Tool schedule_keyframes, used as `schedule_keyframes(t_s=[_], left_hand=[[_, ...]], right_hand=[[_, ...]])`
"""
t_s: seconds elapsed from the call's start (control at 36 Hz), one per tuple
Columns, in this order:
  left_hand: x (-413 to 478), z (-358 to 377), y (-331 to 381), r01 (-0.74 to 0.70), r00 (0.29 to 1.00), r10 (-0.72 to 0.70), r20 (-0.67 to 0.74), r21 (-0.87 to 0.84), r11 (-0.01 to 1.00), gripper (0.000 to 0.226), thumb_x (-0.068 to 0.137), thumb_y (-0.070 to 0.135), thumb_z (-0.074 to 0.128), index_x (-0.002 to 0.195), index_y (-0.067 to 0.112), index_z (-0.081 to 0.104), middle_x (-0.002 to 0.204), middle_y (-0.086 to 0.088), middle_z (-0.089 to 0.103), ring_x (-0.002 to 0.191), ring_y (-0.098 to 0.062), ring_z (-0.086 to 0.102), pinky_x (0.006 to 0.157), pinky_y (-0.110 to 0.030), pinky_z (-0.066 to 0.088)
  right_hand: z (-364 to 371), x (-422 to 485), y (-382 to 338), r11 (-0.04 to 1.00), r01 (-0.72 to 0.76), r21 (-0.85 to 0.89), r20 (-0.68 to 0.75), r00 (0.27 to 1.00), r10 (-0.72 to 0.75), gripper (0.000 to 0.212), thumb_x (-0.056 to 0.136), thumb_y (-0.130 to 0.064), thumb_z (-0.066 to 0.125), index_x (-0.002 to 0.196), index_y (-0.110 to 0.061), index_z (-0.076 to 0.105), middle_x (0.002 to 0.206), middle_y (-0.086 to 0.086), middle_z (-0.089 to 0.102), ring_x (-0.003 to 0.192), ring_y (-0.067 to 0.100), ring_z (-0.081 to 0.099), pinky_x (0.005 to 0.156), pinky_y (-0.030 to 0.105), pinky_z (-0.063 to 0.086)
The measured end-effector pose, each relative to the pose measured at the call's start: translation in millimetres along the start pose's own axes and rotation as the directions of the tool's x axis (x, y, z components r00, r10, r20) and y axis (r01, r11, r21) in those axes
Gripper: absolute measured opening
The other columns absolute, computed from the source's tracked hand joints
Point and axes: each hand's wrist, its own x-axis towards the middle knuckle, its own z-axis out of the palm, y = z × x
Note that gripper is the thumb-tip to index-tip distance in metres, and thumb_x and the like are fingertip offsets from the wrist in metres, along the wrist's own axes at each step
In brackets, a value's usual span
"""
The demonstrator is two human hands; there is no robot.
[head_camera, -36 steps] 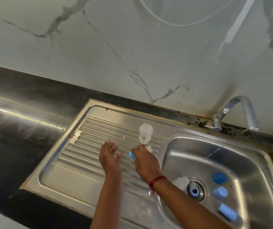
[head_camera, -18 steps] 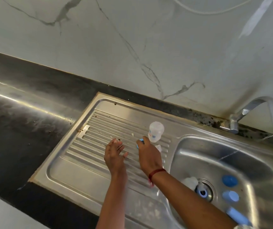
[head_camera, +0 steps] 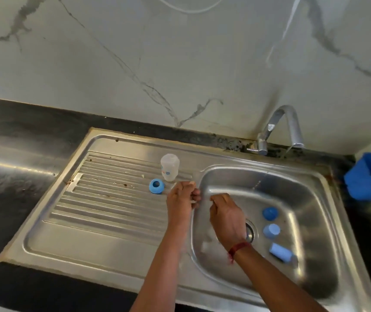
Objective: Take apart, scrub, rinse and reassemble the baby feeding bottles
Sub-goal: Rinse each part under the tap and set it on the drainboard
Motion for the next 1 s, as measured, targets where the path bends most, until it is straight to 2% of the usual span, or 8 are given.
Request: schedule_keyframes(t_s=[0.19, 0.31, 0.39, 0.53, 0.67, 0.78, 0.92, 1.0], left_hand=[[-11, 60, -37, 0.111, 0.976, -0.164, 0.145, 0.315, 0.943, 0.007, 0.092, 0.020, 0.064, 0.089, 0.018, 0.070, 0.086, -0.003, 0.074, 0.079, -0.017, 0.071, 0.072, -0.035, 0.054], [-17, 87, -49, 0.132, 0.962, -0.210, 0.173, 0.376, 0.917, 0.012, 0.088, 0.013, 0.065, 0.078, 0.018, 0.067, 0.075, -0.003, 0.069, 0.068, -0.016, 0.063, 0.065, -0.032, 0.050], [-11, 103, -55, 0.148, 0.954, -0.238, 0.184, 0.400, 0.904, 0.006, 0.074, 0.019, 0.062, 0.068, 0.020, 0.060, 0.061, 0.005, 0.058, 0.055, -0.010, 0.050, 0.055, -0.026, 0.036], [-2, 121, -67, 0.134, 0.952, -0.249, 0.177, 0.490, 0.861, 0.027, 0.090, 0.008, 0.059, 0.067, 0.021, 0.056, 0.060, 0.009, 0.054, 0.052, -0.005, 0.049, 0.054, -0.024, 0.037], [1, 127, -76, 0.136, 0.973, -0.213, 0.086, 0.532, 0.836, 0.008, 0.095, 0.010, 0.060, 0.094, 0.011, 0.068, 0.082, 0.000, 0.069, 0.067, -0.008, 0.066, 0.069, -0.027, 0.053], [6, 127, -84, 0.141, 0.981, -0.190, 0.037, 0.536, 0.832, 0.007, 0.093, 0.010, 0.063, 0.091, 0.014, 0.069, 0.087, -0.007, 0.073, 0.075, -0.016, 0.069, 0.080, -0.039, 0.057], [3, 118, -94, 0.178, 0.980, -0.196, -0.024, 0.539, 0.824, 0.007, 0.090, 0.016, 0.066, 0.086, 0.021, 0.071, 0.081, -0.001, 0.074, 0.078, -0.020, 0.072, 0.082, -0.045, 0.057], [1, 113, -93, 0.197, 0.977, -0.209, -0.035, 0.512, 0.836, 0.007, 0.089, 0.016, 0.067, 0.089, 0.021, 0.071, 0.082, -0.002, 0.075, 0.075, -0.019, 0.072, 0.082, -0.044, 0.057]], right_hand=[[-20, -11, 73, 0.971, -0.234, -0.050, 0.232, 0.943, 0.240, 0.030, 0.080, 0.004, 0.058, 0.105, -0.010, 0.069, 0.106, 0.011, 0.067, 0.077, 0.033, 0.067, 0.062, 0.038, 0.055], [-28, -6, 118, 0.939, -0.319, -0.127, 0.357, 0.869, 0.344, 0.036, 0.085, 0.000, 0.052, 0.116, -0.013, 0.063, 0.121, 0.008, 0.061, 0.100, 0.029, 0.064, 0.080, 0.035, 0.051], [-31, 2, 154, 0.907, -0.389, -0.162, 0.401, 0.814, 0.421, 0.036, 0.086, -0.004, 0.052, 0.117, -0.016, 0.063, 0.125, 0.006, 0.059, 0.110, 0.027, 0.060, 0.086, 0.033, 0.049], [-25, 12, 209, 0.847, -0.464, -0.259, 0.390, 0.753, 0.531, 0.035, 0.087, -0.010, 0.053, 0.119, -0.020, 0.064, 0.127, 0.012, 0.056, 0.112, 0.032, 0.059, 0.087, 0.035, 0.050], [-9, 20, 245, 0.811, -0.493, -0.315, 0.428, 0.689, 0.585, 0.030, 0.090, -0.018, 0.054, 0.118, -0.021, 0.062, 0.130, 0.014, 0.053, 0.109, 0.036, 0.062, 0.087, 0.038, 0.050], [7, 28, 262, 0.809, -0.436, -0.394, 0.496, 0.639, 0.587, 0.030, 0.090, -0.023, 0.059, 0.120, -0.019, 0.061, 0.128, 0.013, 0.056, 0.112, 0.032, 0.062, 0.089, 0.036, 0.050], [13, 21, 265, 0.821, -0.482, -0.305, 0.462, 0.679, 0.571, 0.029, 0.090, -0.019, 0.060, 0.119, -0.016, 0.059, 0.124, 0.015, 0.059, 0.110, 0.034, 0.061, 0.089, 0.037, 0.050], [9, 25, 256, 0.815, -0.579, -0.036, 0.446, 0.720, 0.531, 0.042, 0.079, -0.011, 0.071, 0.119, -0.011, 0.061, 0.118, 0.016, 0.062, 0.106, 0.036, 0.061, 0.084, 0.032, 0.046]])
